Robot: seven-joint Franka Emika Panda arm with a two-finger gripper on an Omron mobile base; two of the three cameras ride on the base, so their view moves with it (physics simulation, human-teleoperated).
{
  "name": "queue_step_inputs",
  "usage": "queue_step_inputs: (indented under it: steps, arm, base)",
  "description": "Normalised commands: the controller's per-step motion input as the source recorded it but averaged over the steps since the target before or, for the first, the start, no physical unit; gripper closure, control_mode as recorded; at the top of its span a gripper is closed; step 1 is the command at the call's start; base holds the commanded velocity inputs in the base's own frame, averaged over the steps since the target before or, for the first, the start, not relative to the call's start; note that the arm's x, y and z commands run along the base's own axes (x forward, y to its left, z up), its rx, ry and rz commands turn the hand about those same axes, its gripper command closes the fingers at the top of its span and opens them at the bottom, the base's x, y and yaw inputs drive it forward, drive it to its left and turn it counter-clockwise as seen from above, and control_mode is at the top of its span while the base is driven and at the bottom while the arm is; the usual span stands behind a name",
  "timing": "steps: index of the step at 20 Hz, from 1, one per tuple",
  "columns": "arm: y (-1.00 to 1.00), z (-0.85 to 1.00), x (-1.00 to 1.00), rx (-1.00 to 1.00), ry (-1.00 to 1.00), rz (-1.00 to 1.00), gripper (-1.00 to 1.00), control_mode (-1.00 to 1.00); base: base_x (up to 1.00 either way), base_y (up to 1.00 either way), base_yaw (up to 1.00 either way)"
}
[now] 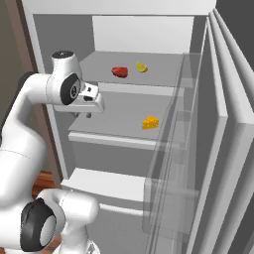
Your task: Take the cheese, steak, and lemon wedge from the fridge and place them on the plate on the dining counter to create an appetizer plate.
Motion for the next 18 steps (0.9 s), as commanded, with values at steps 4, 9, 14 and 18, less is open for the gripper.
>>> queue_step_inputs:
  steps: [4,9,14,18]
  arm:
    - [0.00,0.00,-0.03,0.00,-0.09,0.00,-1.00,-1.00]
    - [-0.08,0.08,-0.14,0.00,-0.12,0.00,-1.00,-1.00]
    - [-0.22,0.18,-0.18,0.00,-0.09,0.00,-1.00,-1.00]
    - [-0.35,0.26,-0.22,0.00,-0.05,-0.01,-1.00,-1.00]
  base:
    - [0.00,0.00,0.00]
    - [0.00,0.00,0.00]
    - [0.00,0.00,0.00]
    - [0.00,0.00,0.00]
